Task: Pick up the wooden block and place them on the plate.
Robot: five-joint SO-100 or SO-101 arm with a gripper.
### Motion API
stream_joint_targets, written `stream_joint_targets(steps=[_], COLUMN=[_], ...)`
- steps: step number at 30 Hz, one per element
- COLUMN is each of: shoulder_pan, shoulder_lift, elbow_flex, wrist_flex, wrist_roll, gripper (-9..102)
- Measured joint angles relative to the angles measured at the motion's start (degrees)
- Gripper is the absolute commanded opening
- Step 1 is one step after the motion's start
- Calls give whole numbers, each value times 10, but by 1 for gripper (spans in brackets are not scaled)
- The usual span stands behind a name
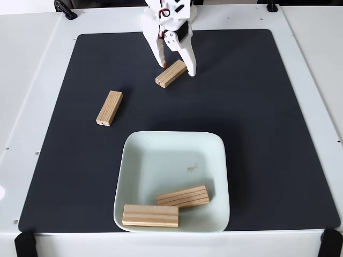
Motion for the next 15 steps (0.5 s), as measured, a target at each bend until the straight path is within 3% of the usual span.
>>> stream_joint_targets(steps=[7,15], shoulder_pan=[2,2], shoulder_lift=[-11,-12], elbow_flex=[-4,-4], wrist_flex=[-52,-57], wrist_roll=[32,34], gripper=[34,34])
